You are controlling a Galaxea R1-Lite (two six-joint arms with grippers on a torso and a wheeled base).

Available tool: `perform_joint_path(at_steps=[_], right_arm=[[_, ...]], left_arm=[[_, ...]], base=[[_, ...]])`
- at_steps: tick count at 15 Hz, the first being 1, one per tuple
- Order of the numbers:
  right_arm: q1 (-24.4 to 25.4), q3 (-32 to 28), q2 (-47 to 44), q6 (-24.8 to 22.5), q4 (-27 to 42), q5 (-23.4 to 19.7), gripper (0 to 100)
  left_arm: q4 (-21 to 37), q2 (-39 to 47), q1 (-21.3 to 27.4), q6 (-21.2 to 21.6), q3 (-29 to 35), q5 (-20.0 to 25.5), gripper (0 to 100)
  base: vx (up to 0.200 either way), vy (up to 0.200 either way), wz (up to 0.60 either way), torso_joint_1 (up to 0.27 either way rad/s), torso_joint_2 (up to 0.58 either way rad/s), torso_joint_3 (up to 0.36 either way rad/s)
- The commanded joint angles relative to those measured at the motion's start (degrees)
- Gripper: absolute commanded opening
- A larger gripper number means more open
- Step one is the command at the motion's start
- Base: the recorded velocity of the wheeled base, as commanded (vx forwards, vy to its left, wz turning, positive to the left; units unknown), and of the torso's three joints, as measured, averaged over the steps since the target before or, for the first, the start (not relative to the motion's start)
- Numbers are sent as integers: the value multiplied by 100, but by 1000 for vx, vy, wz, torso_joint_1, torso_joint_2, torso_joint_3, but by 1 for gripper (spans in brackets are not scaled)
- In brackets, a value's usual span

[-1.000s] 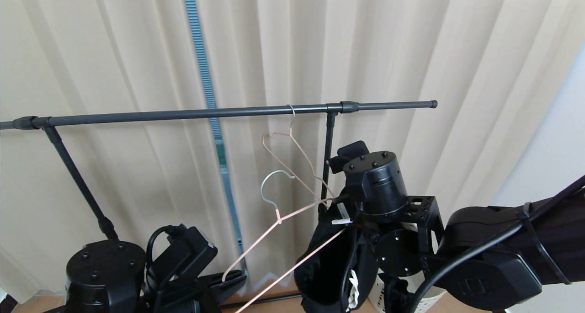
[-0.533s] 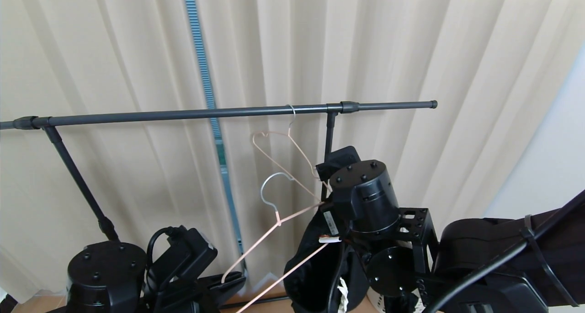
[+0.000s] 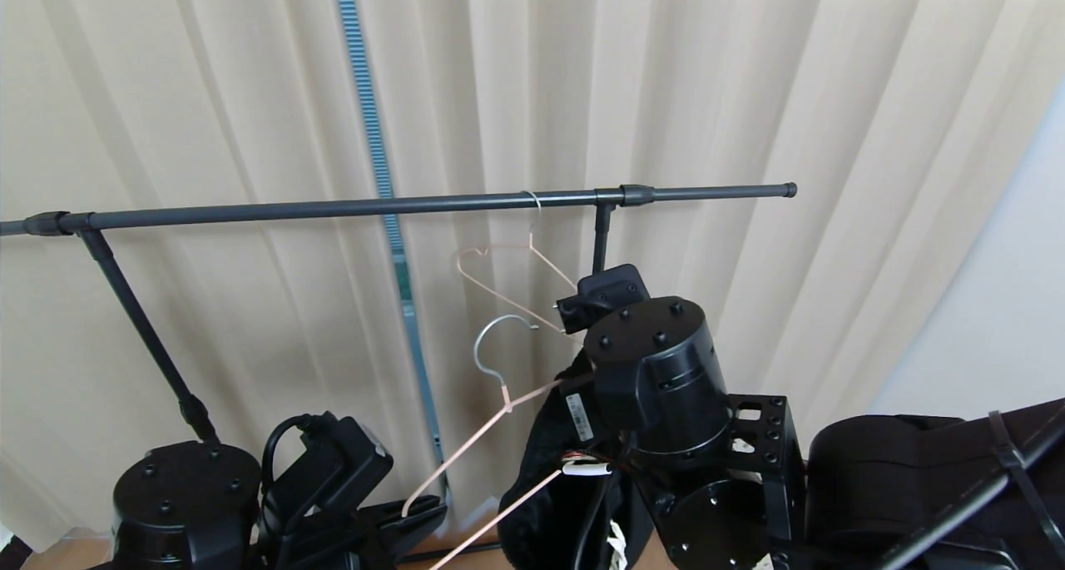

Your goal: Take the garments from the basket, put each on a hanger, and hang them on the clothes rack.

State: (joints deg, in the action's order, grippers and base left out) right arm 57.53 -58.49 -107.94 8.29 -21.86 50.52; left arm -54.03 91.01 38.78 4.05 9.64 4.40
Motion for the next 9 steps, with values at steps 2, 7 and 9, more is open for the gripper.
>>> perform_joint_path(at_steps=[2, 7, 9], right_arm=[[224, -22, 150, 50, -11, -16, 0], [628, -22, 185, 182, -170, -16, 0], [690, -31, 194, 235, -170, -16, 0]], left_arm=[[-2, 13, -2, 0, 3, -1, 0], [-2, 13, -2, 0, -6, -1, 0], [-2, -5, -2, -9, 3, -1, 0]], base=[[0, 0, 0, 0, 0, 0], [0, 0, 0, 0, 0, 0], [0, 0, 0, 0, 0, 0]])
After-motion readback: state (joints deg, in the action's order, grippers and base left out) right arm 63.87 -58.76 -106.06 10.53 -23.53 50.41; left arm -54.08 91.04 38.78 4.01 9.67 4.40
